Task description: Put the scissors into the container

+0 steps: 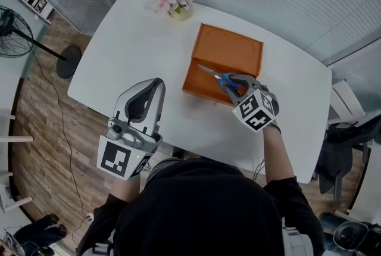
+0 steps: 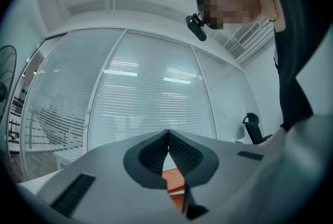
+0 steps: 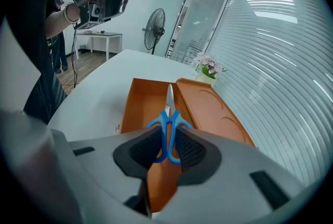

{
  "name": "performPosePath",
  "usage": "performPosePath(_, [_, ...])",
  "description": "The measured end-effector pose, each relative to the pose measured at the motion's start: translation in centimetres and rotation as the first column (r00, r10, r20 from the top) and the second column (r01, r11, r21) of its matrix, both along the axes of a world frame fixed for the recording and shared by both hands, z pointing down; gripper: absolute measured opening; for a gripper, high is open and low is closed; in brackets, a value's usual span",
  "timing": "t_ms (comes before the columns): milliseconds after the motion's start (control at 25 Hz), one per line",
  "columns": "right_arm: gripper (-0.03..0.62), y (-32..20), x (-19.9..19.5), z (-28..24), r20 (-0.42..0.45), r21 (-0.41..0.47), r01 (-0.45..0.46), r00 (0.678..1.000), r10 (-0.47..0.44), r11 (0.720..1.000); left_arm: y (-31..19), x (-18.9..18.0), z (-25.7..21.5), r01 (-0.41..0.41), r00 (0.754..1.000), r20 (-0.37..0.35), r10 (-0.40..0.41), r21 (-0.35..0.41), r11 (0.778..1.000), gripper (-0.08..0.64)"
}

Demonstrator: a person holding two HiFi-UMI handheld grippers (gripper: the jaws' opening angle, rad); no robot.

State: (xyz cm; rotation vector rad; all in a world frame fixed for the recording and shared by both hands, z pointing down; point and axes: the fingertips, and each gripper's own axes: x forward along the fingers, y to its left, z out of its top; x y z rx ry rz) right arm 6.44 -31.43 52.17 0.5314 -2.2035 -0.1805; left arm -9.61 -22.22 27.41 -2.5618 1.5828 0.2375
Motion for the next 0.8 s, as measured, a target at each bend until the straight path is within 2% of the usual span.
performPosePath(800, [0.091, -0.4, -0.4, 2.4, -0.112, -0.055, 0.011, 0.994, -0.017, 0.998, -0.3, -0.6, -0.1, 0.009, 1.000, 0.002, -0.009, -0.006, 1.000, 0.011])
